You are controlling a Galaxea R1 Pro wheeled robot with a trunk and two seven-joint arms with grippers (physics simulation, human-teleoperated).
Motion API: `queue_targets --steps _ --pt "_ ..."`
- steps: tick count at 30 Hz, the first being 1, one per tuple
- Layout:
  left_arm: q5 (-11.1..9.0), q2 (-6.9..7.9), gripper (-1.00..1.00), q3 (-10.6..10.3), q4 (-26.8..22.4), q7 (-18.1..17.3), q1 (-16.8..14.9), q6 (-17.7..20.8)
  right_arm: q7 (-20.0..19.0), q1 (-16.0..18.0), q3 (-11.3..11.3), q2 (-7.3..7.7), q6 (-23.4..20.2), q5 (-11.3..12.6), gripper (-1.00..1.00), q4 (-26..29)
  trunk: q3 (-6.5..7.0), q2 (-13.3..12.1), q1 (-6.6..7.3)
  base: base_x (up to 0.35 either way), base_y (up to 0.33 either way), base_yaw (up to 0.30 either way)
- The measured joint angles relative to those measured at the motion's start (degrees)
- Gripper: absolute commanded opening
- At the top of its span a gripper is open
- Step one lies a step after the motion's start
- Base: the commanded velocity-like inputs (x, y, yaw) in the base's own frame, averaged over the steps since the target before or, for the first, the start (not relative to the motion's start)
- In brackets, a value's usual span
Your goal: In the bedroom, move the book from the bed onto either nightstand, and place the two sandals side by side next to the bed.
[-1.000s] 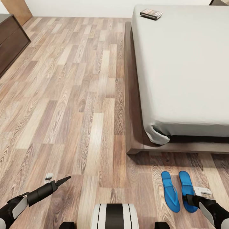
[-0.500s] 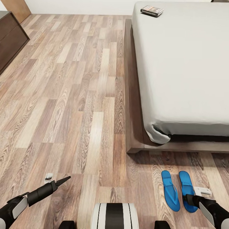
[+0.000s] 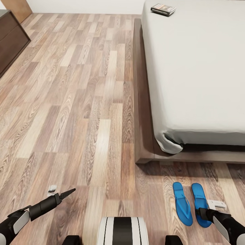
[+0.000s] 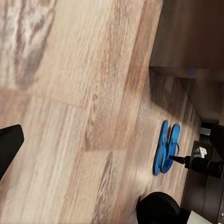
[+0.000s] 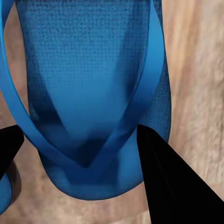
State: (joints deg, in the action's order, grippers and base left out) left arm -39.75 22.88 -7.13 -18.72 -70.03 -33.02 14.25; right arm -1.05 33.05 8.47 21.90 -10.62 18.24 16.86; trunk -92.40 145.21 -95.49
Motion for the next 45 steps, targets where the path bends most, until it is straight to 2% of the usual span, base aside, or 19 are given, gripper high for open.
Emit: queue_targets --steps 16,18,27,29,44,45 --pt "0.0 0.0 1.0 0.0 0.0 0.0 0.0 0.0 0.01 0.04 0.0 0.0 0.0 0.0 -1.0 0.0 0.0 0.0 -0.01 0.023 0.0 0.0" --pt "0.0 0.0 1.0 -0.01 0.0 0.0 0.0 0.0 0.0 0.03 0.01 0.0 0.0 0.01 -1.0 -0.01 -0.44 0.02 -0.06 0.0 0.0 0.0" --pt "0.0 0.0 1.0 0.0 0.0 0.0 0.0 0.0 0.02 0.02 0.0 0.0 0.0 -0.01 -1.0 0.0 -0.44 0.03 -0.06 0.0 0.0 0.0" --pt "0.0 0.01 1.0 0.01 0.0 0.0 0.01 0.0 0.04 0.12 -0.03 0.01 -0.01 0.14 -1.0 0.05 -0.87 0.06 -0.09 0.0 0.0 0.0" --pt "0.0 0.01 1.0 0.01 -0.01 0.0 0.01 0.0 0.0 0.14 0.01 0.02 -0.02 0.2 -1.0 0.03 -0.88 0.06 -0.09 0.0 0.0 0.0" --pt "0.0 0.01 1.0 0.01 -0.01 0.0 0.01 0.0 0.0 0.14 0.03 0.02 -0.02 0.21 1.0 0.02 -0.88 0.06 -0.09 0.0 0.0 0.0"
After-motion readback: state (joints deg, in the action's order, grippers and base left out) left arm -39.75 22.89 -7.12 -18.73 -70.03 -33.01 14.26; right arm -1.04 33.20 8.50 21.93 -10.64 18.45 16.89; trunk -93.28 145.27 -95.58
